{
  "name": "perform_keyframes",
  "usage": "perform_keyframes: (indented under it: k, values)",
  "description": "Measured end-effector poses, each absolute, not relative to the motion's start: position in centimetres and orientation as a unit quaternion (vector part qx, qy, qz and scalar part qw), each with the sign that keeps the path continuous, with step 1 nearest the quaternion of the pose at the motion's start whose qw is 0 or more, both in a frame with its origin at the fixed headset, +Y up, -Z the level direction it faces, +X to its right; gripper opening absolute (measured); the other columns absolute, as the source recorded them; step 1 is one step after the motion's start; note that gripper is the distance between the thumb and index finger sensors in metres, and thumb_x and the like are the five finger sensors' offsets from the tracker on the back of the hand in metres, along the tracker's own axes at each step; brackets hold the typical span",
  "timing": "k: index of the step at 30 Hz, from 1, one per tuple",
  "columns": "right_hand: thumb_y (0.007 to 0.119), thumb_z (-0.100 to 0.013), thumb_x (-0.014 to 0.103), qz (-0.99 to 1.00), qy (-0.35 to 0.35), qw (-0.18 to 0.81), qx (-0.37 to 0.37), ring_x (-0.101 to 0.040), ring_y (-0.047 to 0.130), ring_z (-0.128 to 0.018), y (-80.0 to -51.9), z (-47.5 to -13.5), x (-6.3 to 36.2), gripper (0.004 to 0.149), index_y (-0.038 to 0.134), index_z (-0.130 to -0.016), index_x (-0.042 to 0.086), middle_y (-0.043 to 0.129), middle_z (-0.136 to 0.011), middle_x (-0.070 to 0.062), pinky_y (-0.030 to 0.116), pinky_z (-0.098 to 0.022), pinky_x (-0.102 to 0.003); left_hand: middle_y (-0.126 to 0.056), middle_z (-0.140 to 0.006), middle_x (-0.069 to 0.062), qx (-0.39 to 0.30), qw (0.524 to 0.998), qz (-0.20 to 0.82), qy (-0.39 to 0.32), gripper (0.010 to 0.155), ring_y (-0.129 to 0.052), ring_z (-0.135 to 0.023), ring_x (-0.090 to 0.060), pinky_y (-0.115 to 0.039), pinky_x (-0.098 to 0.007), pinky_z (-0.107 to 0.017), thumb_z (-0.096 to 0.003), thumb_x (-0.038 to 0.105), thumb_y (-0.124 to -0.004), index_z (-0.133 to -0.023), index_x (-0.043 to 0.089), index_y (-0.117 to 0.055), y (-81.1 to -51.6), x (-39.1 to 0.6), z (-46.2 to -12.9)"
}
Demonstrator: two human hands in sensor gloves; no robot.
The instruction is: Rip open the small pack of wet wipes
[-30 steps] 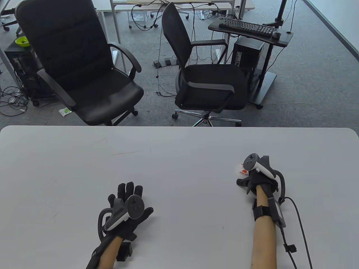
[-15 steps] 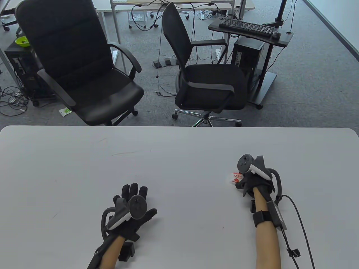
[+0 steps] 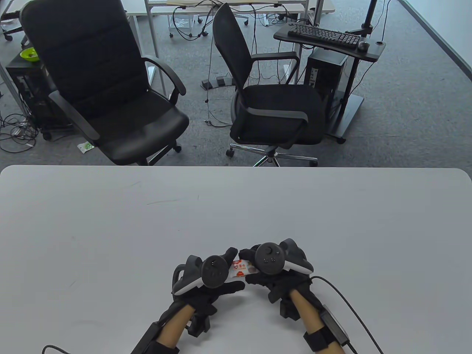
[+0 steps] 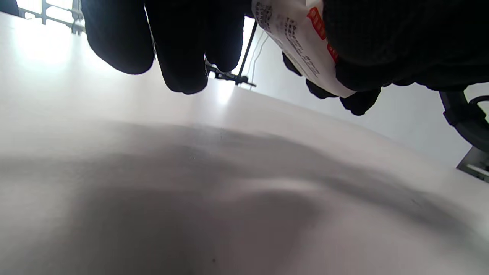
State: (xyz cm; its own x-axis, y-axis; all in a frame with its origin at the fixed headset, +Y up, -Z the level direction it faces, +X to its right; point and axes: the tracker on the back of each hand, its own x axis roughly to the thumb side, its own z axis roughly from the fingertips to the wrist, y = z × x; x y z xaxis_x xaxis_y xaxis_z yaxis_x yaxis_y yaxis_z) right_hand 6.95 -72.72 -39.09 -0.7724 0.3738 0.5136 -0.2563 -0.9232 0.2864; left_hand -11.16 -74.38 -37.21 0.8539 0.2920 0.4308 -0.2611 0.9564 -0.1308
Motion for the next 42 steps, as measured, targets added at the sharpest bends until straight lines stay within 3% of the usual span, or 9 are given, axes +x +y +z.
perform_keyframes:
  k: [3,7,10,16,26,32,42]
  values:
    - [0.082,-0.055,0.028,0.930,0.072,0.200,0.299,-0.043,0.074,-0.085,-72.7,-38.4,7.1,0.070,0.043,-0.110,0.010,0.051,-0.111,-0.024,0.082,-0.058,-0.044,-0.086,-0.091,-0.004,0.002,0.964,0.151,-0.219,0.072,-0.099,-0.078,-0.026,-0.078,-0.055,-0.066,-0.0452,0.054,-0.078,-0.105,0.020,-0.056,-74.0,-12.1,-36.8]
    - [0.074,-0.061,0.025,0.932,0.058,0.246,0.258,-0.056,0.061,-0.094,-71.9,-37.8,7.8,0.064,0.040,-0.112,0.006,0.045,-0.116,-0.030,0.070,-0.062,-0.063,-0.090,-0.083,-0.003,0.015,0.969,0.151,-0.197,0.072,-0.102,-0.068,-0.023,-0.081,-0.054,-0.063,-0.0442,0.054,-0.080,-0.103,0.018,-0.060,-73.8,-12.6,-36.7]
    - [0.071,-0.061,0.040,0.946,-0.012,0.244,0.212,-0.046,0.081,-0.081,-71.2,-36.8,7.3,0.053,0.061,-0.104,0.011,0.072,-0.103,-0.020,0.080,-0.054,-0.053,-0.090,-0.080,-0.002,0.034,0.971,0.142,-0.188,0.073,-0.103,-0.063,-0.020,-0.082,-0.052,-0.062,-0.0440,0.054,-0.081,-0.103,0.017,-0.060,-73.7,-12.3,-36.5]
    - [0.066,-0.059,0.053,0.962,-0.006,0.180,0.206,-0.043,0.086,-0.075,-71.7,-36.2,5.2,0.063,0.057,-0.103,0.009,0.074,-0.098,-0.019,0.083,-0.050,-0.048,-0.092,-0.075,0.000,0.059,0.964,0.147,-0.213,0.072,-0.105,-0.058,-0.016,-0.086,-0.049,-0.059,-0.0435,0.052,-0.083,-0.102,0.016,-0.061,-73.3,-11.4,-35.9]
    - [0.068,-0.060,0.048,0.954,-0.005,0.240,0.182,-0.042,0.091,-0.072,-72.5,-36.3,5.6,0.055,0.064,-0.098,0.008,0.082,-0.091,-0.019,0.087,-0.047,-0.048,-0.093,-0.071,-0.001,0.072,0.965,0.130,-0.215,0.072,-0.106,-0.055,-0.014,-0.087,-0.048,-0.058,-0.0427,0.052,-0.084,-0.100,0.015,-0.063,-73.4,-10.9,-35.3]
    - [0.071,-0.061,0.038,0.957,-0.031,0.224,0.182,-0.036,0.096,-0.067,-72.4,-36.2,5.3,0.037,0.072,-0.089,0.014,0.090,-0.082,-0.010,0.089,-0.045,-0.044,-0.094,-0.070,-0.001,0.065,0.968,0.129,-0.204,0.071,-0.106,-0.054,-0.015,-0.087,-0.048,-0.057,-0.0427,0.054,-0.083,-0.099,0.015,-0.065,-73.6,-11.0,-35.4]
    - [0.070,-0.062,0.035,0.950,-0.027,0.255,0.179,-0.035,0.096,-0.067,-72.3,-36.8,6.6,0.034,0.072,-0.089,0.014,0.090,-0.081,-0.009,0.088,-0.045,-0.045,-0.084,-0.093,-0.005,0.049,0.967,0.156,-0.197,0.070,-0.099,-0.076,-0.026,-0.078,-0.056,-0.066,-0.0445,0.058,-0.079,-0.104,0.026,-0.059,-73.6,-11.9,-35.6]
